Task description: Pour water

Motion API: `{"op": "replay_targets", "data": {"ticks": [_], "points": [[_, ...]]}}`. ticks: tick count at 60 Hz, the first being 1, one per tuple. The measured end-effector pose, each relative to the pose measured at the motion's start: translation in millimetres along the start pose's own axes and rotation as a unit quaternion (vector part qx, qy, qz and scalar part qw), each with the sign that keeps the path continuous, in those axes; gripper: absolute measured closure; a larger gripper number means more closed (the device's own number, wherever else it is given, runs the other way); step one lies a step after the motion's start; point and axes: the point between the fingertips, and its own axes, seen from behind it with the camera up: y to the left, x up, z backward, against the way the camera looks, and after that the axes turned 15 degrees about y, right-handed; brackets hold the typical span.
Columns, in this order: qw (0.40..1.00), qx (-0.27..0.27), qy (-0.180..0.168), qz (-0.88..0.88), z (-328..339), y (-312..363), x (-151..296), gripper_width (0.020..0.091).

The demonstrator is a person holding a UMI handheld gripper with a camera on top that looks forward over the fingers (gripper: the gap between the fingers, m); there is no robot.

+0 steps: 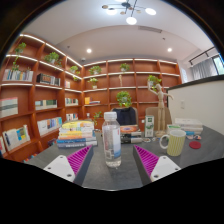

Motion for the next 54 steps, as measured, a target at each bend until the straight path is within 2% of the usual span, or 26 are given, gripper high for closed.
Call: {"op": "replay_targets", "data": {"ticks": [3,7,18,23,25,28,32,33,38,44,46,47,54], "points": [[1.000,-0.009,-0.007,-0.011,-29.0,46.1,25.5,0.0255],[1.000,-0.008,-0.009,-0.020,-50.9,58.1,40.9,0.0255],[0.997,-0.069,0.018,-0.012,-102.8,34.8,45.4,0.0261],[0.996,-0.081,0.035,-0.004,-122.1,29.9,41.1,0.0298],[0.996,-0.083,0.039,-0.001,-127.8,28.6,39.7,0.0319],[0.995,-0.087,0.045,0.003,-134.6,27.0,36.2,0.0389],[0.995,-0.087,0.042,0.015,-139.6,29.4,36.6,0.0534],[0.995,-0.085,0.039,0.017,-140.7,30.7,37.4,0.0594],[0.995,-0.096,0.035,0.016,-142.7,28.3,38.1,0.0630],[0.994,-0.102,0.033,0.008,-141.6,25.8,37.7,0.0726],[0.994,-0.101,0.032,0.001,-141.0,24.8,37.5,0.0718],[0.995,-0.098,0.030,-0.001,-140.8,25.6,37.8,0.0755],[0.996,-0.089,0.023,-0.009,-141.1,24.0,40.0,0.0757]]}}
